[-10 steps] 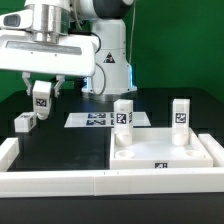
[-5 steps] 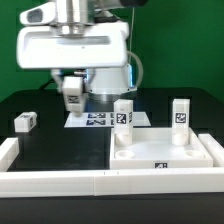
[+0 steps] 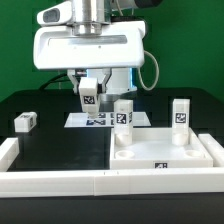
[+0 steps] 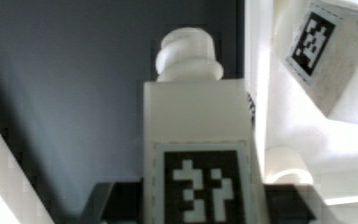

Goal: Assemble square table

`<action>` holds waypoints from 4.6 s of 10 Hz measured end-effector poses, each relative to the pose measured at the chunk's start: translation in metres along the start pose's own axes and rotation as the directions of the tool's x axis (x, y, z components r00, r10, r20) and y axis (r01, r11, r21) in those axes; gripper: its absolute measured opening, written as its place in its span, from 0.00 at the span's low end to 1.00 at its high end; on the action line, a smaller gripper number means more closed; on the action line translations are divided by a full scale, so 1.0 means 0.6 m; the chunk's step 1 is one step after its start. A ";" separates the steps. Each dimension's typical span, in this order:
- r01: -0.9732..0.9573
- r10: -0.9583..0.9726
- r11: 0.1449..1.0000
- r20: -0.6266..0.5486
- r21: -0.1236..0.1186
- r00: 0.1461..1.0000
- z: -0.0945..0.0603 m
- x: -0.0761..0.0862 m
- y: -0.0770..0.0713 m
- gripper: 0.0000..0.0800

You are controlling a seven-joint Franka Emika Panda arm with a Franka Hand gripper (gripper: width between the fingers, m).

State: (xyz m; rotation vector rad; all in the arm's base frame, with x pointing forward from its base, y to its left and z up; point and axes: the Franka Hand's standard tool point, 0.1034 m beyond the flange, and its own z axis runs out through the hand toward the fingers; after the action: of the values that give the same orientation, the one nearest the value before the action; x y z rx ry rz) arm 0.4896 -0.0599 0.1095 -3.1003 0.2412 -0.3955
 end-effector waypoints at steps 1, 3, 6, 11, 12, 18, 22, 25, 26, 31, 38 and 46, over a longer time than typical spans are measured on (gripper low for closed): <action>0.003 -0.003 1.000 0.001 -0.001 1.000 0.000 0.000 0.001 0.36; 0.027 -0.027 1.000 -0.008 0.001 1.000 0.000 0.015 0.003 0.36; 0.033 -0.033 0.999 -0.025 0.027 0.999 -0.005 0.072 -0.032 0.36; 0.038 -0.035 0.998 -0.080 0.044 0.996 -0.022 0.130 -0.063 0.36; 0.046 -0.044 0.999 -0.141 0.016 0.989 -0.026 0.138 -0.054 0.36; 0.056 -0.056 0.998 -0.279 -0.007 0.959 -0.029 0.141 -0.112 0.36; 0.025 -0.004 0.997 -0.303 0.067 0.953 -0.016 0.156 -0.209 0.36; 0.021 -0.001 0.998 -0.303 0.062 0.953 -0.015 0.156 -0.199 0.36; 0.020 -0.001 0.998 -0.303 0.062 0.953 -0.015 0.156 -0.199 0.36; 0.022 0.007 0.996 -0.310 0.090 0.951 0.005 0.146 -0.254 0.36; 0.037 -0.012 0.997 -0.341 0.068 0.940 0.041 0.122 -0.261 0.36; 0.065 -0.038 0.995 -0.322 0.075 0.946 0.078 0.117 -0.296 0.36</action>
Offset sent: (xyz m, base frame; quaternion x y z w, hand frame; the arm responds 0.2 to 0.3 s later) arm 0.0444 0.0203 0.0052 0.0573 0.0047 -0.0141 0.9982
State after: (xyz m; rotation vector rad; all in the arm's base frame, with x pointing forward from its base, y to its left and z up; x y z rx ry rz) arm 0.5952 0.1043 0.0860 -2.9485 0.1391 -0.8894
